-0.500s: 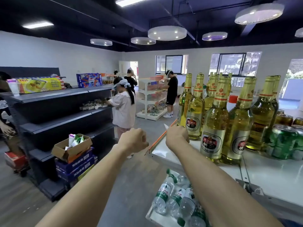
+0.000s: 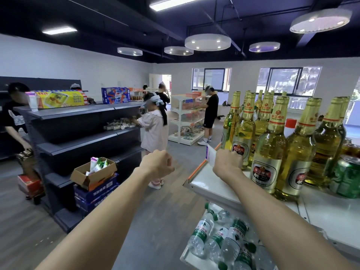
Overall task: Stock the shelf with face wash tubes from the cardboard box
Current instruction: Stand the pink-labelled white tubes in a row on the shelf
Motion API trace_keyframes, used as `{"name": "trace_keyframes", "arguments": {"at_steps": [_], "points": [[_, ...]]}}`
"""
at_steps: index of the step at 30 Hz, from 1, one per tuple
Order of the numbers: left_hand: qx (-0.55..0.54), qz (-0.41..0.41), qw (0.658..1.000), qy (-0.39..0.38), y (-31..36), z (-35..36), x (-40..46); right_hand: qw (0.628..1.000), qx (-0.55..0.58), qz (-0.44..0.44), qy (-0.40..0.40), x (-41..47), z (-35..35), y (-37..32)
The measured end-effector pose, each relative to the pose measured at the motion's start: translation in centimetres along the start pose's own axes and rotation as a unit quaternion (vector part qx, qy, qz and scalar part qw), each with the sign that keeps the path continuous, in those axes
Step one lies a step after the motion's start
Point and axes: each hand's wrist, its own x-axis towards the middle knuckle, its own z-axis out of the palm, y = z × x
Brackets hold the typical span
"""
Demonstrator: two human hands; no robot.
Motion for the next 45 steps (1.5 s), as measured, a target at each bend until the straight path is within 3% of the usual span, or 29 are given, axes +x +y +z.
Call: {"name": "trace_keyframes", "arguments": {"at_steps": [5,6,9,12,17,26,34,45], "points": [[0.002,-0.01,1.0,0.025,-1.8,-3.9,-0.2,0.983,0.172,-0.041,0.048,-0.6,-3.1,-1.9],[-0.001,-0.009,0.999,0.035,-2.3,-4.8,-0.4,0.965,0.256,-0.056,0.033,-0.7,-3.9,-2.7],[-0.021,-0.002,0.998,0.065,-4.1,-6.7,-1.7,0.863,0.499,-0.082,-0.005,-2.1,-5.7,-6.1],[-0.026,-0.019,0.994,0.107,-7.2,-7.9,-4.1,0.799,0.593,-0.093,-0.028,-3.9,-5.7,-11.1],[-0.061,-0.098,0.984,0.138,-14.9,-9.4,-9.5,0.754,0.64,-0.129,-0.074,-6.8,-5.3,-20.4],[-0.103,-0.172,0.969,0.144,-26.2,-9.9,-15.3,0.743,0.632,-0.19,-0.107,-10.9,-4.8,-33.6],[-0.079,-0.21,0.957,0.182,-34.7,-9.5,-11.0,0.717,0.646,-0.224,-0.136,-6.5,-3.3,-42.4],[0.037,-0.224,0.951,0.209,-44.8,-8.1,2.6,0.661,0.668,-0.29,-0.184,8.8,0.7,-52.6]]}}
